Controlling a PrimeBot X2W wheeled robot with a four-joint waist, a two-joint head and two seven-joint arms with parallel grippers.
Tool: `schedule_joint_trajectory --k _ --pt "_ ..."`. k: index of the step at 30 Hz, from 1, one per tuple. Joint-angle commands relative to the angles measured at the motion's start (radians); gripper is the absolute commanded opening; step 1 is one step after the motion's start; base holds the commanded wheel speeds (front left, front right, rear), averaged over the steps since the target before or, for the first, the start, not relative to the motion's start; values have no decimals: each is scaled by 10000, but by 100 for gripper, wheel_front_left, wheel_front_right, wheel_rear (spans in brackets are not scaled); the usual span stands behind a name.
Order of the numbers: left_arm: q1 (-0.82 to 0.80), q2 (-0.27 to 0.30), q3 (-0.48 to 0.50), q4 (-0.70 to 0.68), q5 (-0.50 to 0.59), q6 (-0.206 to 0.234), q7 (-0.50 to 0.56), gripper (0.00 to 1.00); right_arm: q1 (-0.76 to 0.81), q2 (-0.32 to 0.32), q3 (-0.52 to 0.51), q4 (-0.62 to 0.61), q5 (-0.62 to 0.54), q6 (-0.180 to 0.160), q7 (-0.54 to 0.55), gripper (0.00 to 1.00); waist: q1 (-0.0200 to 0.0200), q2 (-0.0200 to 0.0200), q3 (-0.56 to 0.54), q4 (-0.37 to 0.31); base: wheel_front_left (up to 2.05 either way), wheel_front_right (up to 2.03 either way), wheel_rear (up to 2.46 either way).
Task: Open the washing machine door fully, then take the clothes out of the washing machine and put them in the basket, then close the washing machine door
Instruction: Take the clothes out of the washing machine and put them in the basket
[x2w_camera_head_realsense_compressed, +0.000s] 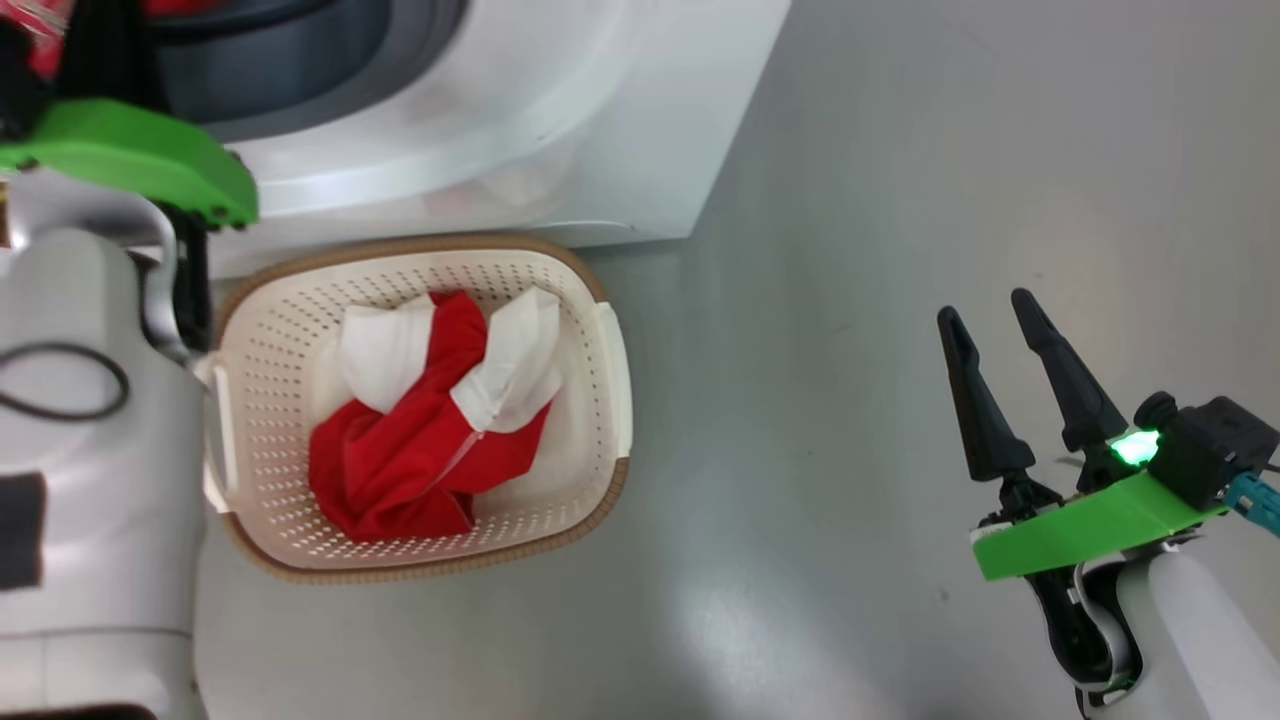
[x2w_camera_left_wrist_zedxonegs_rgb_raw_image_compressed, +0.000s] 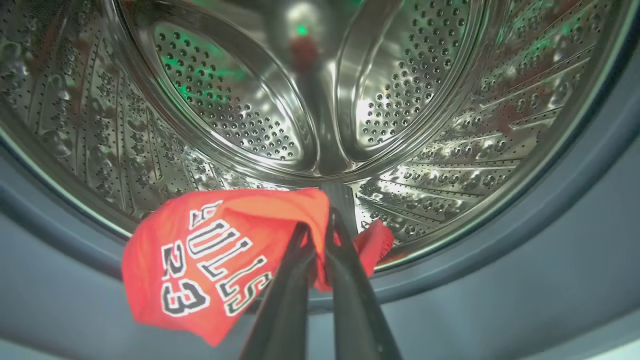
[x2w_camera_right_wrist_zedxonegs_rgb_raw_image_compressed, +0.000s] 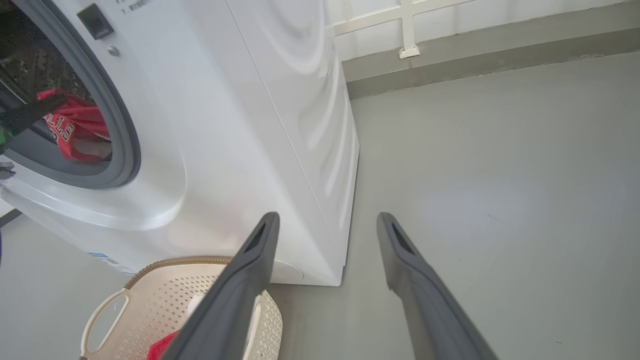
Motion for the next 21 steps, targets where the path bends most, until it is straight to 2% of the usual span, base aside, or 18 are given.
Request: schedule_joint_trajectory --k 1,9,21 --pt "286 361 233 -562 112 -80 -89 0 366 -103 163 -194 -28 50 -63 100 0 0 -206 190 0 0 0" --pt "2212 -197 605 -3213 506 -481 -90 0 769 -155 -34 -123 -37 50 -63 100 0 0 -921 443 0 0 0" --pt "4457 -623 1087 -6254 567 -738 -91 0 1331 -236 -145 -84 -25 50 -63 100 0 0 -1686 595 0 0 0"
